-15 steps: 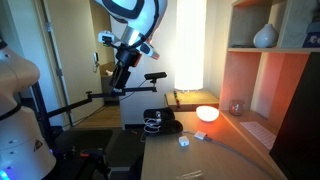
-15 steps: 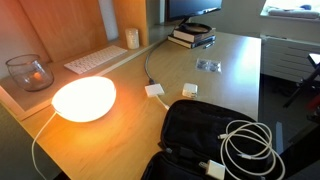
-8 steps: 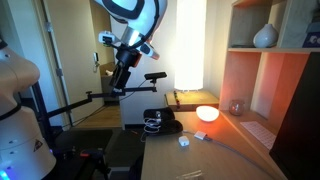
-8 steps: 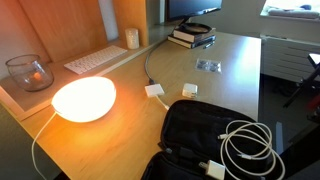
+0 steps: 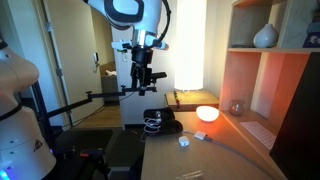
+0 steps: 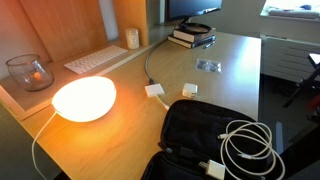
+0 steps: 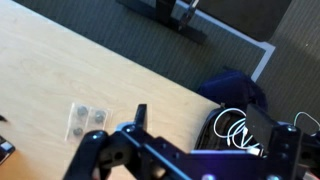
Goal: Put the cord on the right side of the desk
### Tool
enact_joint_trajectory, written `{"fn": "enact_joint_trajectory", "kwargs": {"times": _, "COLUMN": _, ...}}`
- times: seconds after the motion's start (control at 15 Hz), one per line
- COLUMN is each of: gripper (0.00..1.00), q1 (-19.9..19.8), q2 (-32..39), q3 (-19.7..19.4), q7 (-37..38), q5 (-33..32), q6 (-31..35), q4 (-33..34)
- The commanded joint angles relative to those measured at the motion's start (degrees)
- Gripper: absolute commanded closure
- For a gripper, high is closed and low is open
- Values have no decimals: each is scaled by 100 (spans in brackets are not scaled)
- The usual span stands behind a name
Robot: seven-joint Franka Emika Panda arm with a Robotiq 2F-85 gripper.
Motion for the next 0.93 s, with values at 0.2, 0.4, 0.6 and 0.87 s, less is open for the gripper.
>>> {"fn": "enact_joint_trajectory", "kwargs": {"times": 0.2, "gripper": 0, "q1": 306, "q2": 852, "q3": 192, "q7": -280, "q5": 101, "q6": 1149, "q4": -103}}
{"fn": "enact_joint_trajectory", "kwargs": {"times": 0.4, "gripper": 0, "q1": 371, "q2": 1385, "q3": 337, "q7": -309, "q5": 32, "q6": 1097, "q4": 119}}
{"fn": "enact_joint_trajectory", "kwargs": {"times": 0.6, "gripper": 0, "q1": 436, "q2": 1816, "q3": 524, "q7": -280, "q5": -106, "q6": 853, "q4": 409}}
{"fn": "enact_joint_trajectory", "kwargs": {"times": 0.87, "gripper": 0, "q1": 540, "q2": 2183, "q3": 753, "q7": -433, "q5": -238, "q6": 658, "q4": 787}}
